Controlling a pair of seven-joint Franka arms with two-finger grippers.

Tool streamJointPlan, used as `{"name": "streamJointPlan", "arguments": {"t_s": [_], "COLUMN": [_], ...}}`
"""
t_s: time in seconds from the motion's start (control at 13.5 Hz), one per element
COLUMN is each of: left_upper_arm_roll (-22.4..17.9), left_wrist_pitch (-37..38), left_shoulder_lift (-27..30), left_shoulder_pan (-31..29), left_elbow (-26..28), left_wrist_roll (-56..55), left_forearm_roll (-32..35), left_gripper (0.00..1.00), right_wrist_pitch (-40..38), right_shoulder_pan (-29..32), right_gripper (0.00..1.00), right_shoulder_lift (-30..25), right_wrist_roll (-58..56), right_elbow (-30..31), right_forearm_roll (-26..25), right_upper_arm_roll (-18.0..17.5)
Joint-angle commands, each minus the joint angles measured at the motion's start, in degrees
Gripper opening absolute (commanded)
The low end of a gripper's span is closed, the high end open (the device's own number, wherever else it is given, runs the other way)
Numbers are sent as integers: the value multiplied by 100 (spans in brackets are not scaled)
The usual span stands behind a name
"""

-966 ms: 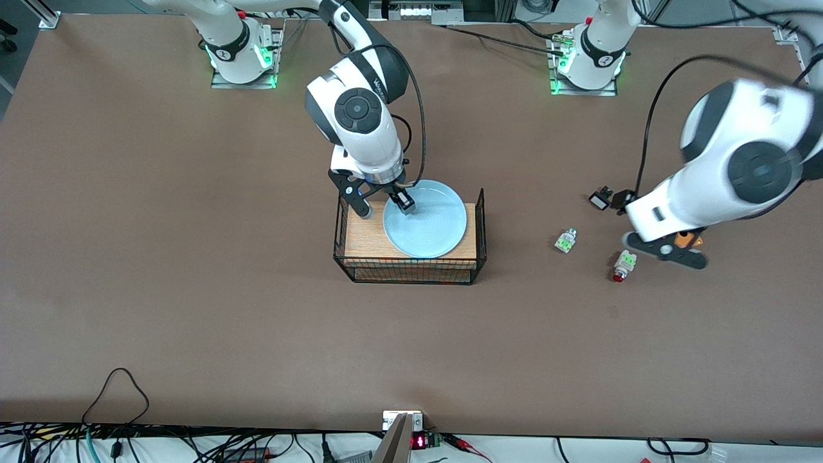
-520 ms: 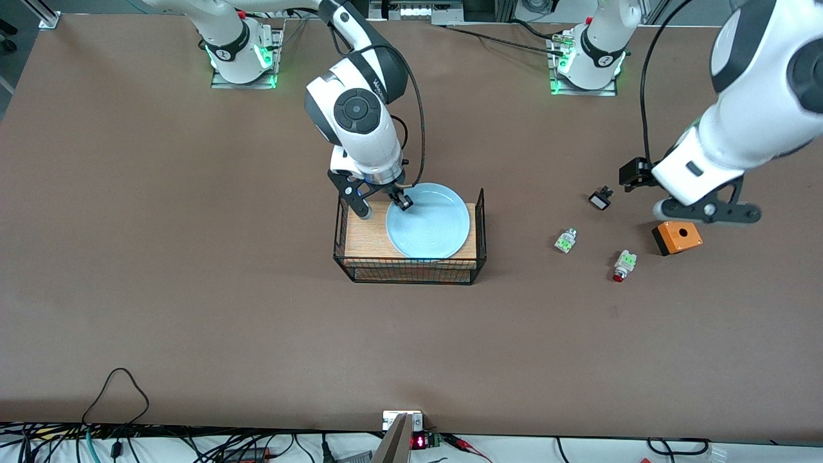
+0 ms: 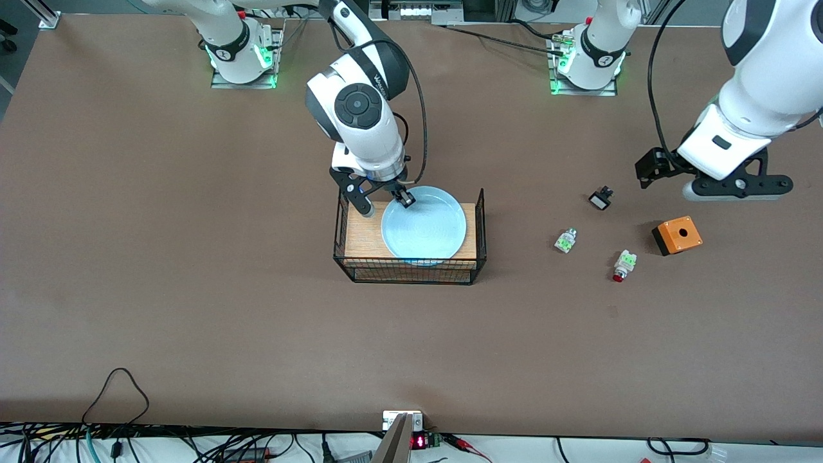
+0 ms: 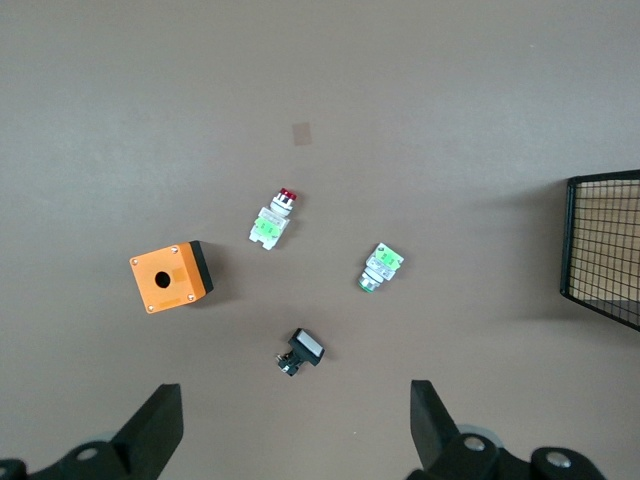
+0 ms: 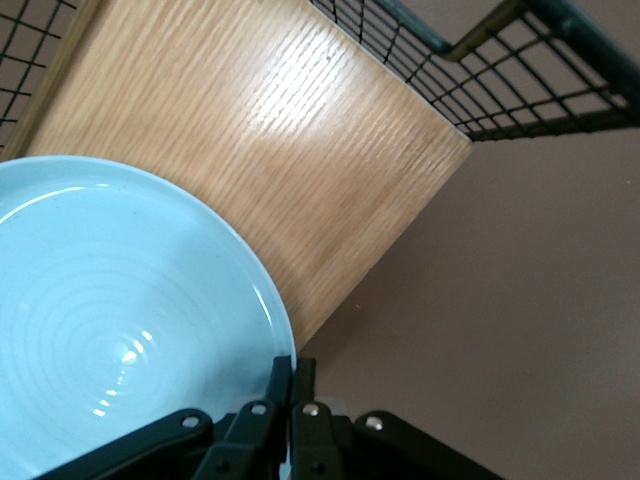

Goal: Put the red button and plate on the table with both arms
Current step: 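Lift the blue plate out of the basket with the right gripper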

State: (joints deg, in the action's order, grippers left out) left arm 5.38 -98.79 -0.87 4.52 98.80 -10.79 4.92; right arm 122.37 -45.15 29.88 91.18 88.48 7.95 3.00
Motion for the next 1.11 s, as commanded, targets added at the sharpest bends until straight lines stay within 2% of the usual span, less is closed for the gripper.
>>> {"name": "streamJointPlan", "arguments": {"t_s": [0.0, 0.15, 0.3, 0.52, 0.67, 0.89, 1.04], "left_upper_arm_roll": [-55, -63, -63, -55, -55, -55, -55], "left_wrist_pitch": [114, 115, 150, 150, 150, 159, 159], "left_shoulder_lift": [87, 69, 69, 69, 69, 69, 60], "left_shoulder_pan": [22, -13, -4, -4, -4, 48, 57], "left_elbow": [26, 26, 17, 17, 17, -1, -27], "left_wrist_roll": [-2, -2, -2, -2, -2, -2, -2], "left_forearm_roll": [-61, -70, -70, -70, -70, -61, -52], "left_gripper": [100, 100, 100, 100, 100, 100, 100], "right_wrist_pitch": [-99, -231, -354, -819, -1100, -1828, -2347], "right_shoulder_pan": [42, 68, 68, 199, 436, 1252, 2007], "right_gripper": [0, 0, 0, 0, 0, 0, 0], "right_shoulder_lift": [-245, -561, -877, -1378, -1642, -1950, -2056], "right_wrist_roll": [-293, -381, -504, -618, -1214, -2723, -4215], "right_elbow": [64, 64, 55, 20, 11, -6, -6], "right_forearm_roll": [75, 127, 425, 531, 611, 488, 488], "right_upper_arm_roll": [16, 16, 25, 34, 60, 69, 69]}}
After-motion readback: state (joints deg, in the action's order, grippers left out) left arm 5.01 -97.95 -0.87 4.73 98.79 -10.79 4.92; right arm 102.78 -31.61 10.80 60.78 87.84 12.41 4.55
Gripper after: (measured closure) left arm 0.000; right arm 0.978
